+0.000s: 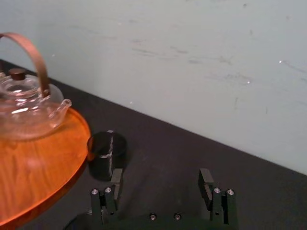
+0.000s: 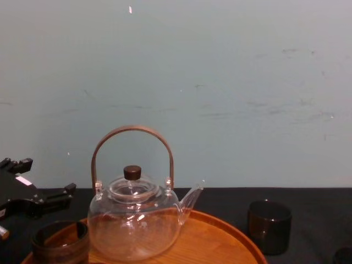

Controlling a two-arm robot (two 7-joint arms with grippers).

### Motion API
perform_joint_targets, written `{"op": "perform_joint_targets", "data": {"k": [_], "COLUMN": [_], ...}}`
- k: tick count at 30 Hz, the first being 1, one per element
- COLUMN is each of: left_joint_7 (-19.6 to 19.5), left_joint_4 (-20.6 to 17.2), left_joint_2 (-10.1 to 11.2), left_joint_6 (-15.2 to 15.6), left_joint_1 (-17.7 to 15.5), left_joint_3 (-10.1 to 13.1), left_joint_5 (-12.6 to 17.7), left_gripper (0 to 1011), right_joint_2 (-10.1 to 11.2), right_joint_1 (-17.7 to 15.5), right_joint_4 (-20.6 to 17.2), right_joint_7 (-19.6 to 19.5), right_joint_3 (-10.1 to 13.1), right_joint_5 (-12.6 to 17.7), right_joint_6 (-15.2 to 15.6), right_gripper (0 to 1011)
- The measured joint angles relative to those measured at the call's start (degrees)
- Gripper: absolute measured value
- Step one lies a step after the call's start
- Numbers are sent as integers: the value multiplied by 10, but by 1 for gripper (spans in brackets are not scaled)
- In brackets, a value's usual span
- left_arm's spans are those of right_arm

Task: Pick up the glass from the table and place it on the tray.

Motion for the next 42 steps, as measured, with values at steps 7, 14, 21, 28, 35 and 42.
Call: {"op": "perform_joint_targets", "data": {"k": [7,14,21,28,35,42], "left_joint_7": [0,0,0,0,0,0], "left_joint_4": [0,0,0,0,0,0], "left_joint_2": [0,0,0,0,0,0], "left_joint_6": [0,0,0,0,0,0], "left_joint_1": [0,0,0,0,0,0], "left_joint_3": [0,0,0,0,0,0], "left_joint_5": [0,0,0,0,0,0], "left_gripper": [1001,1001,1001,1001,1001,1002], "right_joint_2": [23,40,52,57,60,53], "right_joint_1": [-52,-98,-134,-150,-155,-147], "right_joint_4": [-39,-68,-88,-97,-97,-90], "right_joint_7": [12,18,29,41,67,84], "right_joint_3": [25,48,68,75,71,62], "right_joint_5": [10,13,13,8,-5,-15], "right_joint_6": [17,33,46,51,55,68], "right_gripper": [1002,1002,1002,1002,1002,1002]}}
